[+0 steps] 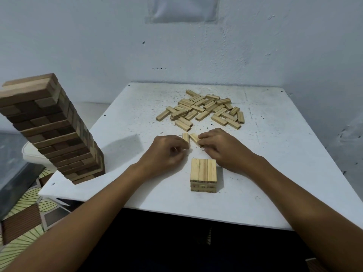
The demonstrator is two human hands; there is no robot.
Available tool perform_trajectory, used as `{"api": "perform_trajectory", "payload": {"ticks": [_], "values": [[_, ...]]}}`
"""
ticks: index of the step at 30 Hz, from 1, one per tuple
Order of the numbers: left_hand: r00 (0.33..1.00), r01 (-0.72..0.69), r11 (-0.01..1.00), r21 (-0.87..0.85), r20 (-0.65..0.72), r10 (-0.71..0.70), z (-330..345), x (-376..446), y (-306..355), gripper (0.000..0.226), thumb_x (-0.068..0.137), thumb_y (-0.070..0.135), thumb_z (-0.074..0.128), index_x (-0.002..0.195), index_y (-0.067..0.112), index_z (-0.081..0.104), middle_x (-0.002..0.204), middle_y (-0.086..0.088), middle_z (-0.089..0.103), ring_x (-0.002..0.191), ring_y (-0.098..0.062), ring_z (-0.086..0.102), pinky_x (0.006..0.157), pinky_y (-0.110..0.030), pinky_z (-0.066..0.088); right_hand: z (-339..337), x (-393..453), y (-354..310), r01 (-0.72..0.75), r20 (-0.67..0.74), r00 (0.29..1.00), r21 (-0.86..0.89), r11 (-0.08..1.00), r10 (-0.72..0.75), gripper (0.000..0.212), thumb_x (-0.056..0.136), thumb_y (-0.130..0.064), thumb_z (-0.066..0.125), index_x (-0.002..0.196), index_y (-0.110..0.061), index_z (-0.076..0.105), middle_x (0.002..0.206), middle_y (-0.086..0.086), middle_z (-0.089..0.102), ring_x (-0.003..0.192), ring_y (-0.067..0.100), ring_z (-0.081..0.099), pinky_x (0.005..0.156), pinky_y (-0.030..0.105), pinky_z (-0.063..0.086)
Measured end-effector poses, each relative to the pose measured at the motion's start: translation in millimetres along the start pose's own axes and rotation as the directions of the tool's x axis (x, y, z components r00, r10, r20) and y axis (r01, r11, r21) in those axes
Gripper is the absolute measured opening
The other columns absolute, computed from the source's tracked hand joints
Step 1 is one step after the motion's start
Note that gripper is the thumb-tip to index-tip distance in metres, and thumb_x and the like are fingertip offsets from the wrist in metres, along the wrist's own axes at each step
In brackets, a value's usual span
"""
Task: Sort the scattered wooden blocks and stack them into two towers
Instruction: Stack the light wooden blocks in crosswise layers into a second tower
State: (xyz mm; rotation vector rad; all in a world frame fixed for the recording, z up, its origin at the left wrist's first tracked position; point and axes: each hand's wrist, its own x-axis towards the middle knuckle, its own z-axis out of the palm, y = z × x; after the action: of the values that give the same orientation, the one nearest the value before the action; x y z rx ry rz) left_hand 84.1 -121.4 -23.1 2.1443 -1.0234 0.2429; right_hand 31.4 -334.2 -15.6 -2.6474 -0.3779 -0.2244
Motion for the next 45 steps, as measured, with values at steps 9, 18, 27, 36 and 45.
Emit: {"api": "perform_trajectory", "payload": {"ticks": [9, 18, 27, 36, 45], "values": [[0.99, 0.101, 0.991, 0.083, 0.09, -0.109, -2.0, 18.5, -8.2, 0.026, 0.079, 0.021, 0.078, 0.104, 0.016, 0.076, 0.119, -0.002, 0.069, 0.11, -0.011, 0.058, 0.085, -0.011, 0.041, -8.1, 2.5, 5.3, -0.141, -0.029, 0.988, 0.214, 0.967, 0.151, 0.044, 0.083, -0.018, 0.071, 0.126, -0.021, 0.064, 0.137, -0.003, 0.055, 0.127, 0.008, 0.043, 0.104, 0.029, 0.038], [0.986, 0.155, 0.988, 0.001, 0.065, -0.154, 11.3, 24.5, 5.5, 0.044, 0.069, 0.036, 0.086, 0.101, 0.008, 0.076, 0.118, -0.006, 0.069, 0.108, -0.011, 0.062, 0.081, -0.008, 0.041, -6.5, 5.2, 5.0, -0.138, -0.027, 0.989, 0.187, 0.973, 0.146, 0.024, 0.09, -0.015, 0.062, 0.111, -0.018, 0.073, 0.122, -0.003, 0.063, 0.117, 0.013, 0.047, 0.096, 0.035, 0.043], [0.968, 0.22, 0.972, -0.086, 0.143, -0.207, 15.7, 39.0, 9.7, 0.071, 0.059, 0.024, 0.086, 0.125, 0.009, 0.062, 0.121, -0.004, 0.064, 0.107, -0.014, 0.061, 0.091, -0.034, 0.052, -6.8, 2.1, 1.1, -0.153, -0.089, 0.981, 0.179, 0.972, 0.171, 0.019, 0.09, -0.012, 0.065, 0.105, -0.017, 0.076, 0.093, 0.0, 0.059, 0.089, 0.015, 0.056, 0.078, 0.039, 0.051], [0.978, 0.103, 0.983, -0.15, 0.193, -0.073, 15.2, 46.2, 8.6, 0.066, 0.078, 0.021, 0.066, 0.141, 0.014, 0.046, 0.136, -0.003, 0.056, 0.122, -0.011, 0.053, 0.104, -0.038, 0.045, -2.8, 0.3, -11.2, -0.261, -0.234, 0.89, 0.444, 0.857, 0.392, 0.027, 0.096, -0.006, 0.05, 0.115, -0.014, 0.067, 0.118, 0.003, 0.055, 0.11, 0.014, 0.05, 0.078, 0.005, 0.038], [0.918, 0.376, 0.544, -0.75, 0.224, -0.326, 28.0, 29.4, 28.2, 0.055, 0.09, 0.055, 0.03, 0.144, 0.046, 0.021, 0.158, 0.01, 0.024, 0.147, -0.009, 0.016, 0.119, -0.033, 0.012, 3.3, 7.8, -25.9, -0.106, -0.022, 0.87, 0.967, 0.231, 0.492, 0.066, 0.097, -0.059, 0.018, 0.154, -0.027, 0.013, 0.163, -0.003, 0.008, 0.149, 0.011, 0.004, 0.121, 0.04, 0.004]]}}
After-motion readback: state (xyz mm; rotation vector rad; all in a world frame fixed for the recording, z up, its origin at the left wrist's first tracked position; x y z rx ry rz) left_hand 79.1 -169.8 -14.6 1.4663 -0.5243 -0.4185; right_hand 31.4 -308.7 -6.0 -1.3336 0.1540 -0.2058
